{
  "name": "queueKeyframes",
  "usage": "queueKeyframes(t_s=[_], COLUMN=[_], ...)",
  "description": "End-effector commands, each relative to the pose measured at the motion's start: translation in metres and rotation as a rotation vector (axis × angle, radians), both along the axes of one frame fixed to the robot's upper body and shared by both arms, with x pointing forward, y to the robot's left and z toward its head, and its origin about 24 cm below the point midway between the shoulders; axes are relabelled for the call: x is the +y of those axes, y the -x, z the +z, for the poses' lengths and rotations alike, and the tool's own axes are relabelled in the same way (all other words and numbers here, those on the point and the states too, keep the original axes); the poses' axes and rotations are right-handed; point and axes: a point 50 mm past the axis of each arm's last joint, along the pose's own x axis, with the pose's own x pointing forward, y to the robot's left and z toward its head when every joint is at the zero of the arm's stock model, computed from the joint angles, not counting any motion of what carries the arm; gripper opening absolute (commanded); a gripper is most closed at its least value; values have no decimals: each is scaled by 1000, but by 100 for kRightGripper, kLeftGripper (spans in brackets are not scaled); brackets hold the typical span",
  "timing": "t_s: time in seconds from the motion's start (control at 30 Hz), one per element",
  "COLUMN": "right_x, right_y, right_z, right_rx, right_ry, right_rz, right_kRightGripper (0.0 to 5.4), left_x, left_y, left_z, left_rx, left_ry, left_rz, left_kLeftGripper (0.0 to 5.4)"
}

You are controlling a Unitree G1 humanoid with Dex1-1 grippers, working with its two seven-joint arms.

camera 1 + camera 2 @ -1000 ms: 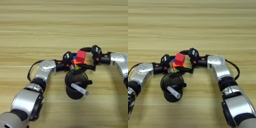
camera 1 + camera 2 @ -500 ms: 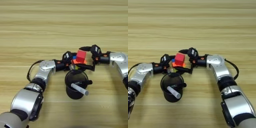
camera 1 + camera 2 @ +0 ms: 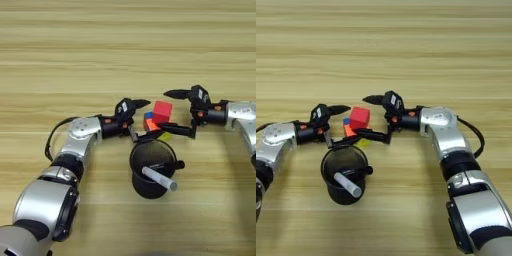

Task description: Move the objects on the table

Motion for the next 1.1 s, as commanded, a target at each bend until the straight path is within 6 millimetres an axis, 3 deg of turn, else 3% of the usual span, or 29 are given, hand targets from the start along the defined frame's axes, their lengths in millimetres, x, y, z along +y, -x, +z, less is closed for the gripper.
queueKeyframes(t_s=[0.03, 0.43, 1.1], right_x=[-7, -29, -57], right_y=[-4, -3, 19], right_z=[13, 23, 29], right_rx=[-35, -56, -125], right_ry=[-7, -43, -156], right_rz=[-8, -71, -175], right_kRightGripper=[537, 537, 537], left_x=[7, 28, 76], left_y=[5, 8, 15], left_z=[-3, -3, 21], left_rx=[0, -2, -109], left_ry=[-5, -12, 81], left_rz=[-18, 13, 131], left_kLeftGripper=[540, 540, 540])
